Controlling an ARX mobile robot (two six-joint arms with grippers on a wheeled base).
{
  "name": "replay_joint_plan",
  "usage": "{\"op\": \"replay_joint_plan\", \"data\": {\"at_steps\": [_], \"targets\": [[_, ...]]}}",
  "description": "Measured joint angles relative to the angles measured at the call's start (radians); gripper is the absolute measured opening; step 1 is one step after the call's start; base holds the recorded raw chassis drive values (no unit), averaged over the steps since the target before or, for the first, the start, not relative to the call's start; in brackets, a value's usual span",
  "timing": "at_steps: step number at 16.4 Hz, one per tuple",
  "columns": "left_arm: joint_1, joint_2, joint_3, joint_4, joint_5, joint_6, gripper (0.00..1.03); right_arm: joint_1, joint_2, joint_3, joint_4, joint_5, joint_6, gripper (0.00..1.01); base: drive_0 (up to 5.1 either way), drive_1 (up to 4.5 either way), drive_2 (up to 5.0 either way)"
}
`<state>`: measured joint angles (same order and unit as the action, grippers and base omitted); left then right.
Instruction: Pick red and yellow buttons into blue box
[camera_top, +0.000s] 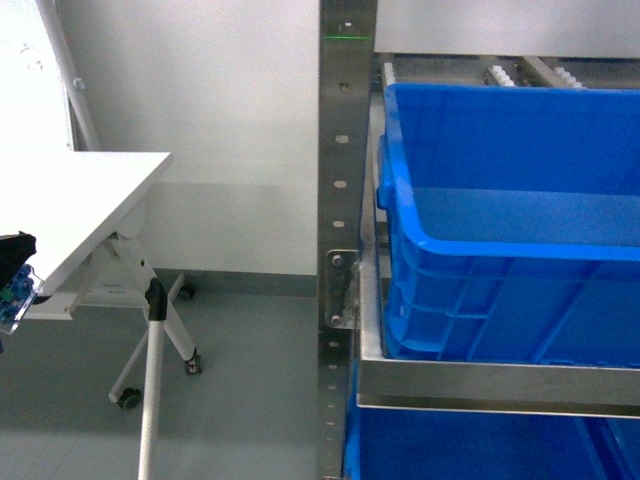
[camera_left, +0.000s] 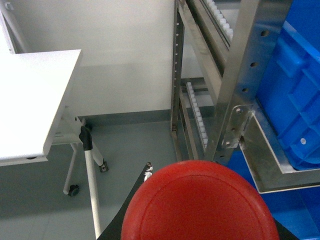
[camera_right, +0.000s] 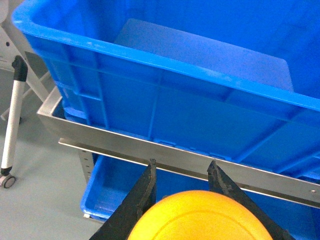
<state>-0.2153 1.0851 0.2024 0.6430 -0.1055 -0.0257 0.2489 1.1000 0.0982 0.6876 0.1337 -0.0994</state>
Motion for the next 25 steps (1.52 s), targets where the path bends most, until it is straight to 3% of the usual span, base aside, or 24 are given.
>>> {"op": "replay_joint_plan", "data": {"at_steps": [25], "targets": [[0.000,0.000,-0.001,0.000,0.000,0.000,0.24,0.000,0.000,0.000,-0.002,0.000,0.000,0.28,5.1,-2.37,-2.4]]}}
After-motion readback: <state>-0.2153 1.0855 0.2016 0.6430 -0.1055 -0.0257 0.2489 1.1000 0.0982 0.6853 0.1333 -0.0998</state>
